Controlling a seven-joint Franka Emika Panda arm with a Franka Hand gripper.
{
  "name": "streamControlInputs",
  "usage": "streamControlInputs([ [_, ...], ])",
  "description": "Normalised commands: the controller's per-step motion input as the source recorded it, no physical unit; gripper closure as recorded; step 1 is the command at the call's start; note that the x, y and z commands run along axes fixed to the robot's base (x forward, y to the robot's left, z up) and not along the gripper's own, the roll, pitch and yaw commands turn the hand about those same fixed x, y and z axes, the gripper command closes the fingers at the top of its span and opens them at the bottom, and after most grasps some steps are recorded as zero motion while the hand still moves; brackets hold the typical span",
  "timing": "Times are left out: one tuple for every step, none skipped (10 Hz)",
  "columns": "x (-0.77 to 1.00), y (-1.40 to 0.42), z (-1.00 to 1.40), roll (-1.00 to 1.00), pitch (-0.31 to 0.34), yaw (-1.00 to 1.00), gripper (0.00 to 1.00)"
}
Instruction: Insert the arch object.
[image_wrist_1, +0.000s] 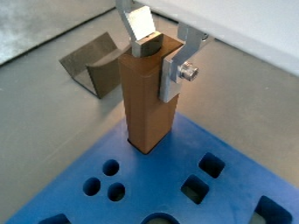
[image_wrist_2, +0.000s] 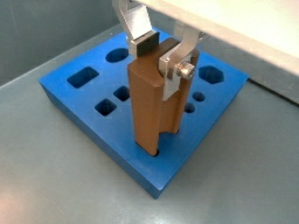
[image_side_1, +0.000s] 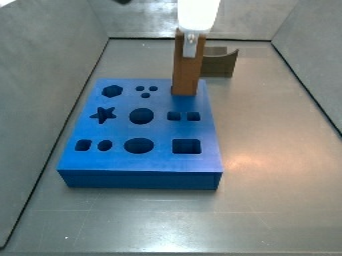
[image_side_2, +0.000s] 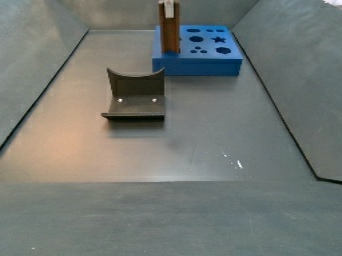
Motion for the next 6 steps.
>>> streamControlInputs([
  [0.01, 0.24, -0.43, -0.12, 0.0, 0.0, 1.0],
  [0.04, 0.26, -0.34, -0.23, 0.004, 0.0, 1.0],
  [0.0, 0.27, -0.27, -0.25, 0.0, 0.0, 1.0],
  [0.0, 0.28, -0.25, -0.12, 0.0, 0.13, 1.0],
  [-0.17, 0.53, -0.15, -0.07, -0.057, 0.41, 1.0],
  [-0.17, 0.25, 0.0, -0.06, -0.024, 0.26, 1.0],
])
